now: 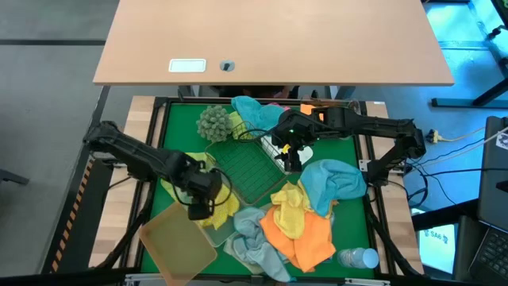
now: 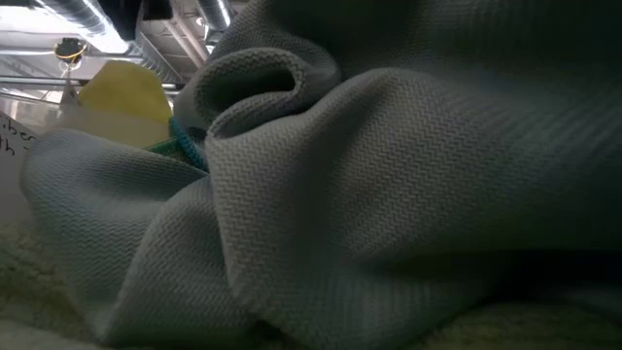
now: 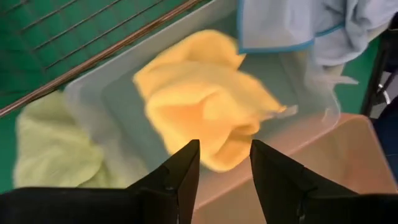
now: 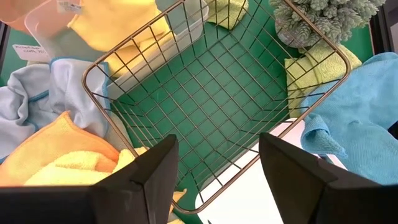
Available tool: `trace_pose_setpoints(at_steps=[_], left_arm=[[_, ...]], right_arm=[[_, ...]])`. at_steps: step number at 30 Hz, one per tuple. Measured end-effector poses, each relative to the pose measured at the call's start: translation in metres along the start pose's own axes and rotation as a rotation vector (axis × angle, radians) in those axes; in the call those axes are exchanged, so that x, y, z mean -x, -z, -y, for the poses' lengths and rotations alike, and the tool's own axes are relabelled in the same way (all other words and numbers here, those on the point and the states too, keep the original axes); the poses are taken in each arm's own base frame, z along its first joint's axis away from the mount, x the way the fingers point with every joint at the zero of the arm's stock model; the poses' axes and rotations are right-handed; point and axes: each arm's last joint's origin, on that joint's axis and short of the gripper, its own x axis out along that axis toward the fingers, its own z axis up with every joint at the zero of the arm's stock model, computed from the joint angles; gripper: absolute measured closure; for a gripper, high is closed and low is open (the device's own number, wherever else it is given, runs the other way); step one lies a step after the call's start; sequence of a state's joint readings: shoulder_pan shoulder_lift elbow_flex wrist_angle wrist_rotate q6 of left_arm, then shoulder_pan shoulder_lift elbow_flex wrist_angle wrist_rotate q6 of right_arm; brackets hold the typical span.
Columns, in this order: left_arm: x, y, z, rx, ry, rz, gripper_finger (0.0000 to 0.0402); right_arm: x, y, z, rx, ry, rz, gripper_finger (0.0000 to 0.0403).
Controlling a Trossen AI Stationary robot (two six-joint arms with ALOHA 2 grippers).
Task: Sort microfiber towel by color & place in baskets
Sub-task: Put the green towel into the orange bin
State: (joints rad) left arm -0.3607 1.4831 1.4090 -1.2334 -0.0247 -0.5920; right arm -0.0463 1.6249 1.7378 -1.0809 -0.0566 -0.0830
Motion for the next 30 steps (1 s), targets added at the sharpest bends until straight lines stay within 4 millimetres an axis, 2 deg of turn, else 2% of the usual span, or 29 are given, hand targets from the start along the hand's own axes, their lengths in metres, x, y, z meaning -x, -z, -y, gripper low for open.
trace_pose_setpoints(at_steps=[9,15,20,25,30], left_arm=[[0.04,0.023,-0.046,0.143,-0.183,0.023,0.0265],[0.049,0.033,-0.077,0.198,-0.212,0.018,0.0265],[0.037,0.059,-0.105,0.267,-0.215,-0.021,0.0265],[0.011,0.078,-0.129,0.372,-0.242,0.016,0.0265],[-0.02,0.086,-0.146,0.438,-0.308,-0.006,0.0265]], right_arm=[[0.0,0.0,0.0,0.0,0.0,0.001,0.018],[0.0,0.0,0.0,0.0,0.0,0.0,0.018],[0.0,0.0,0.0,0.0,0.0,0.0,0.018],[0.0,0.0,0.0,0.0,0.0,0.001,0.018],[0.0,0.0,0.0,0.0,0.0,0.003,0.018]])
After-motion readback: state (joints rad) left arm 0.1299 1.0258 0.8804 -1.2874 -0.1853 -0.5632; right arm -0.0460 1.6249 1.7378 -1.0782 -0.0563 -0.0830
